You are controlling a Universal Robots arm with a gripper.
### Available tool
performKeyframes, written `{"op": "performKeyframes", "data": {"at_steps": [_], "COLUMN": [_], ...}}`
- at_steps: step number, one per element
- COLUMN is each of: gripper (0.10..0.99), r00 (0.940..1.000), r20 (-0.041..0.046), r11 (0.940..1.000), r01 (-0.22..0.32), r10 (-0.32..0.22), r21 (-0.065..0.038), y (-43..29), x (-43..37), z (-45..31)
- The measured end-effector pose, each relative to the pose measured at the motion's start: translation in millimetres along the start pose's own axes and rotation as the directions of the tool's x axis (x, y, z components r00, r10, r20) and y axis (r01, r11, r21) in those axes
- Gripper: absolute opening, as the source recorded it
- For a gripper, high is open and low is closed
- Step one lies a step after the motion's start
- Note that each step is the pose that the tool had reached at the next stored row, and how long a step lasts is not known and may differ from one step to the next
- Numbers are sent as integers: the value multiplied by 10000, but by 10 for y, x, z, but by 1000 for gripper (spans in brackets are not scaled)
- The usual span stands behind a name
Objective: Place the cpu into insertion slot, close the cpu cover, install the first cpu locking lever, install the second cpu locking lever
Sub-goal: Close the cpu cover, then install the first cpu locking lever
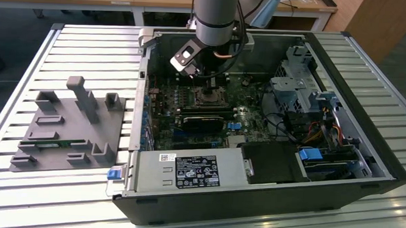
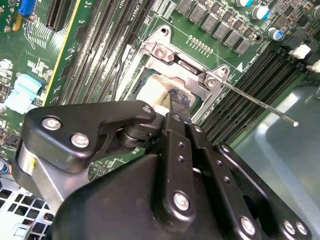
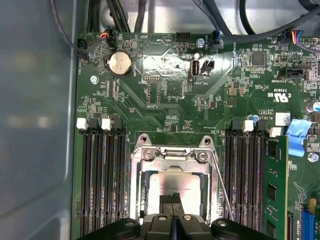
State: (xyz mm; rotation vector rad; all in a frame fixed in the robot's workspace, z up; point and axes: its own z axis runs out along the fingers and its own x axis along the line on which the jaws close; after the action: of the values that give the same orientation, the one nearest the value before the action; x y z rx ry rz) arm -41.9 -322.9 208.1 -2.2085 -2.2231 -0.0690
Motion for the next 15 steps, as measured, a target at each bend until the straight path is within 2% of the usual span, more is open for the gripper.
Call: {"op": "performKeyframes", "data": {"at_steps": [8,15], "gripper": [106,106], "r00": [10000,10000], "r20": [2,-24], "r11": [10000,10000], "r01": [-1,-1], "r10": [1,1], "r21": [4,3], "y": [20,22], "x": [0,1], "z": [-5,-53]}}
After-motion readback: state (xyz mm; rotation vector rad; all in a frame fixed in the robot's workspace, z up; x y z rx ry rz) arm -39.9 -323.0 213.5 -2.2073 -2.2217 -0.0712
